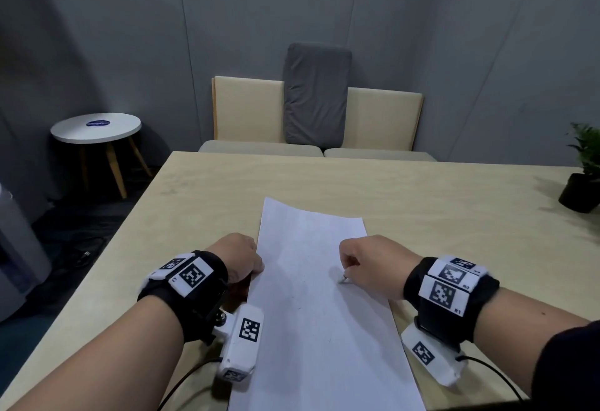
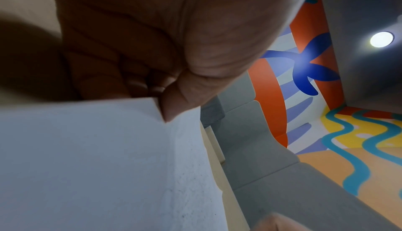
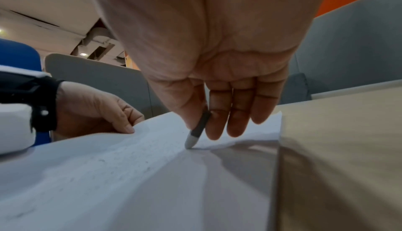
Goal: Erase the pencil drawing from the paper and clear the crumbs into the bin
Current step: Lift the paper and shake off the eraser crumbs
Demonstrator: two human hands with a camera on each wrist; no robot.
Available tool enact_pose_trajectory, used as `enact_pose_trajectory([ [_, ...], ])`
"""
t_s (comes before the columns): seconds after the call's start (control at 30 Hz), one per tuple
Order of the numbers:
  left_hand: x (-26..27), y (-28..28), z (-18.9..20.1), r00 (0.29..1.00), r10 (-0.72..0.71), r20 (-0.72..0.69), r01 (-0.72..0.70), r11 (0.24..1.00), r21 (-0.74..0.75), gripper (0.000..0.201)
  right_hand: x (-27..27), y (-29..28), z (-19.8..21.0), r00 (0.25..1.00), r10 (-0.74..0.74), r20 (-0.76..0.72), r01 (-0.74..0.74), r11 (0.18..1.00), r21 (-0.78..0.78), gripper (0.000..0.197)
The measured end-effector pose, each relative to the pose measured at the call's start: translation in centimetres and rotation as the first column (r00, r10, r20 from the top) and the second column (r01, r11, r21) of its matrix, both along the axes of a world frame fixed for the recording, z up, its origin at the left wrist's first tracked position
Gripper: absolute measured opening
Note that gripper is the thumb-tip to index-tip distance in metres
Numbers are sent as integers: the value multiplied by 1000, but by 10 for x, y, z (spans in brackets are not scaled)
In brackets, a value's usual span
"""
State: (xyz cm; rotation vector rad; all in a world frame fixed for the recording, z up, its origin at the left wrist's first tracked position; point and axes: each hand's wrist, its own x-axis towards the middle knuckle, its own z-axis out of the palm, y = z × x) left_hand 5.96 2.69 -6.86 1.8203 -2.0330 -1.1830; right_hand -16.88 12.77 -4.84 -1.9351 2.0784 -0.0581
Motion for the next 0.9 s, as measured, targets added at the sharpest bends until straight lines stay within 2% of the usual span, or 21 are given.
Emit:
enact_pose_trajectory([
  [0.07,1,0,0,1000,4,-18,-4,1000,9,32,-4,4,1,1000,-22,16,22,1000,13,8],
  [0.2,4,1,0,996,32,-80,-30,999,29,33,-27,12,6,986,-127,108,135,989,-65,11],
  [0.43,13,-2,-1,950,136,-280,-101,985,139,28,-73,37,-6,958,-287,-22,285,956,-65,15],
  [0.6,20,-2,-3,905,213,-369,-114,956,271,41,-79,37,-10,963,-260,-71,258,965,-37,20],
  [0.67,22,-3,1,891,228,-392,-113,949,294,35,-76,36,-6,966,-244,-85,240,969,-63,19],
  [0.73,23,-4,5,870,241,-430,-120,950,288,26,-70,32,2,971,-240,-6,238,963,-127,17],
  [0.8,25,-9,4,855,234,-462,-113,955,276,23,-61,27,10,959,-237,155,258,957,-131,18],
  [0.9,31,-14,8,826,249,-506,-116,953,280,19,-47,18,15,862,-269,431,295,955,5,24],
])
